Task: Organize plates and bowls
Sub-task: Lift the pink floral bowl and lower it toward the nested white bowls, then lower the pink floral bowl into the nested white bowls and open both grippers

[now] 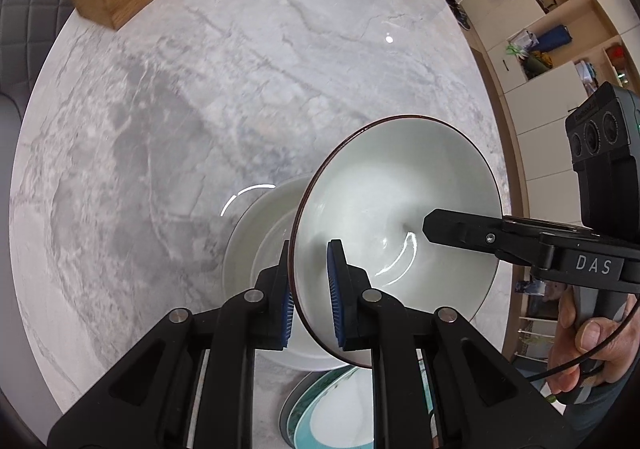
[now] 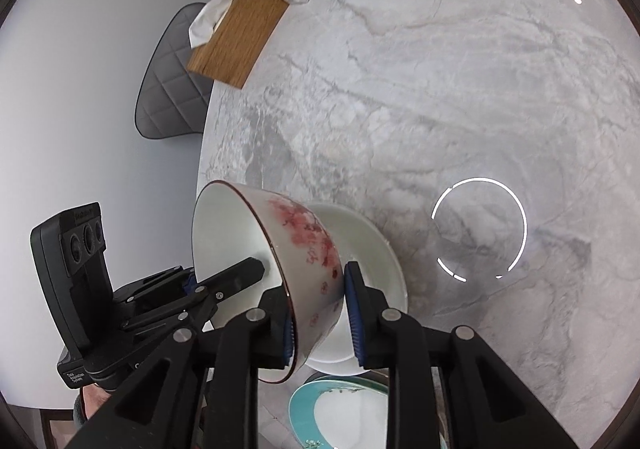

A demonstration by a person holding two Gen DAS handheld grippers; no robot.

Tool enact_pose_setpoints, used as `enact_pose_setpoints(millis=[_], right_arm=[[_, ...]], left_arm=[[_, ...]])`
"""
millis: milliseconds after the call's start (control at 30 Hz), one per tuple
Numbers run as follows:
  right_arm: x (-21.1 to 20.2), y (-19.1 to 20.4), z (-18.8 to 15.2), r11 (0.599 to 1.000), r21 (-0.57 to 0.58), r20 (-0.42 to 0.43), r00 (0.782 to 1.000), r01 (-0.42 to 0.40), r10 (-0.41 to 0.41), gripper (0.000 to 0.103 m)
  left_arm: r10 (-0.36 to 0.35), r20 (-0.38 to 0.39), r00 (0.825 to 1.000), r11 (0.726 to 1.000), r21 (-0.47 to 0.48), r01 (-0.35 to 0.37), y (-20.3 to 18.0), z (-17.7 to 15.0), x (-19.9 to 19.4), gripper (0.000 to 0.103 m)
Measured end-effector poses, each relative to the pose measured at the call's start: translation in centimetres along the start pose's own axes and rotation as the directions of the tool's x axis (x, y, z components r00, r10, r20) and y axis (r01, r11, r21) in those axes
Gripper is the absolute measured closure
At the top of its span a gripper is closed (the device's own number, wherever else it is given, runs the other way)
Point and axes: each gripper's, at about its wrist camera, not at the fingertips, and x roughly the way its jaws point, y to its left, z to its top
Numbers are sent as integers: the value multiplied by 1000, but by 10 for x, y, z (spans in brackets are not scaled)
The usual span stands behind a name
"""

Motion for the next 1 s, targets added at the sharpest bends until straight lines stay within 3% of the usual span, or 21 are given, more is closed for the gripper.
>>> enact_pose_setpoints(millis=[267, 300, 600, 733, 867, 1000], right_arm=[[29, -4, -22, 998, 1, -32, 998, 61, -61, 79], [31, -4, -23, 997, -1, -33, 997, 71, -71, 79], [36, 3, -29, 985, -72, -21, 987, 159, -161, 80], [40, 16, -35, 959, -147, 8, 969, 244, -245, 80], [45, 32, -43, 912, -227, 44, 939, 343, -342, 80], [48, 39, -48, 882, -259, 62, 918, 395, -393, 80]], left_arm=[[24, -48, 999, 1000, -15, -25, 17, -17, 21, 90], [14, -82, 997, 999, -34, -17, 17, -18, 23, 90], [30, -77, 997, 999, -22, -32, 14, -19, 28, 90], [45, -54, 998, 999, -17, -46, 13, -18, 26, 90], [55, -42, 998, 998, -28, -56, 12, -20, 21, 90], [53, -42, 998, 997, -45, -55, 13, -23, 18, 90]])
